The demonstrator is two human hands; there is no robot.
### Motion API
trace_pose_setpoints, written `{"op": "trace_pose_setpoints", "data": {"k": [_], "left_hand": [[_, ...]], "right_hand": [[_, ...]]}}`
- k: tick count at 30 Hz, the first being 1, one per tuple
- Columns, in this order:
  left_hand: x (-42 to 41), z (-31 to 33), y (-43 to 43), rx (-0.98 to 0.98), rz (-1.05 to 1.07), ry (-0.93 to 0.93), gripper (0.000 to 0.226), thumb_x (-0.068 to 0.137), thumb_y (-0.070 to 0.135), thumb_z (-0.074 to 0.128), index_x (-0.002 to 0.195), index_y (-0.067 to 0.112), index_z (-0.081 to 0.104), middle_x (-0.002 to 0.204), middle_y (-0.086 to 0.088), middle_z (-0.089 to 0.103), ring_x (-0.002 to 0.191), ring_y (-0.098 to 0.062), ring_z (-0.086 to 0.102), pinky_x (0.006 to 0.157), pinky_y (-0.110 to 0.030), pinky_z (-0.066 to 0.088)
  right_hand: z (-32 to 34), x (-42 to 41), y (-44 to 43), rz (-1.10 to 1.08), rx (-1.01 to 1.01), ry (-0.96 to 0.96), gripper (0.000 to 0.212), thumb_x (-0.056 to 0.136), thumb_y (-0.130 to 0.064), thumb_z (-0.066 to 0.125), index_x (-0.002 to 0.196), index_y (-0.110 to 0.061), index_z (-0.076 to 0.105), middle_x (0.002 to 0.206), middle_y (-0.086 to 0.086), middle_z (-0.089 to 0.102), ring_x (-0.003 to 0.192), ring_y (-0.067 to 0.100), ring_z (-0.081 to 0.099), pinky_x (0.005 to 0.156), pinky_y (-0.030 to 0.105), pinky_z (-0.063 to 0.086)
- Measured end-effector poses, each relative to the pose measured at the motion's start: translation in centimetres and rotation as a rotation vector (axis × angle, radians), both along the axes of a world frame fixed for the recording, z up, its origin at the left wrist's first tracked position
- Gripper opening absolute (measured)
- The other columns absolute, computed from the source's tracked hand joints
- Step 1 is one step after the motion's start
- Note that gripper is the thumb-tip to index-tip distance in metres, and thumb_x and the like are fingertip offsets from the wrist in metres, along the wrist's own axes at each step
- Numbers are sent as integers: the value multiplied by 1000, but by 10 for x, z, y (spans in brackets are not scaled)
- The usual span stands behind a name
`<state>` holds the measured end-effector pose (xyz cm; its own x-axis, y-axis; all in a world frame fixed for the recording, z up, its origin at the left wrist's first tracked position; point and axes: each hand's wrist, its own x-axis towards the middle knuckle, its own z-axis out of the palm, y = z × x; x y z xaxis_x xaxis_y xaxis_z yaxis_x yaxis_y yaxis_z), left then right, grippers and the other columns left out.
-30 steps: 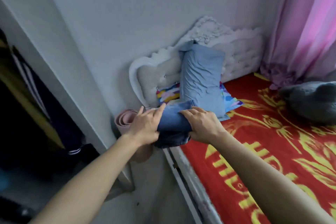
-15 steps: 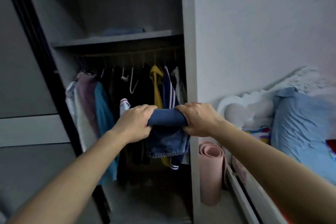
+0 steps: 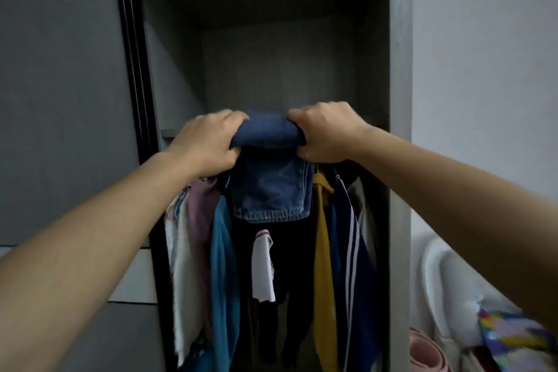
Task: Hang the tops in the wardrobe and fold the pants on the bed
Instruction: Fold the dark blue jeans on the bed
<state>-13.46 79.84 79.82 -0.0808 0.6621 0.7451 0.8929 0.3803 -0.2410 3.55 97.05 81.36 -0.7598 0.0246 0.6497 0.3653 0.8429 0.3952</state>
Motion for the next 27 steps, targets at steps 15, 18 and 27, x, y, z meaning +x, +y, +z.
{"op": "trace_pose_setpoints", "data": {"k": [15,18,27], "left_hand": [[-109,202,224,249,-176,66,43,88,18,67,127,26,49,114,-2,55,96,-16,50,77,-37,42],[-139,211,278,208,-218,-20,42,88,18,67,124,29,50,109,3,53,96,-17,54,76,-38,45],[-224,215,411,180,-283,-11,36,80,23,63,116,27,56,109,-10,65,98,-36,61,83,-47,53]], "right_hand": [[193,-87,195,-73,181,270,46,86,-36,69,128,-29,52,99,-4,52,86,18,51,73,40,47],[205,-114,241,-116,161,238,46,86,-35,69,128,-30,52,100,-5,53,87,18,52,72,38,44],[221,-186,347,-228,7,106,41,87,-36,69,125,-33,51,98,-9,54,75,5,49,57,22,34]]}}
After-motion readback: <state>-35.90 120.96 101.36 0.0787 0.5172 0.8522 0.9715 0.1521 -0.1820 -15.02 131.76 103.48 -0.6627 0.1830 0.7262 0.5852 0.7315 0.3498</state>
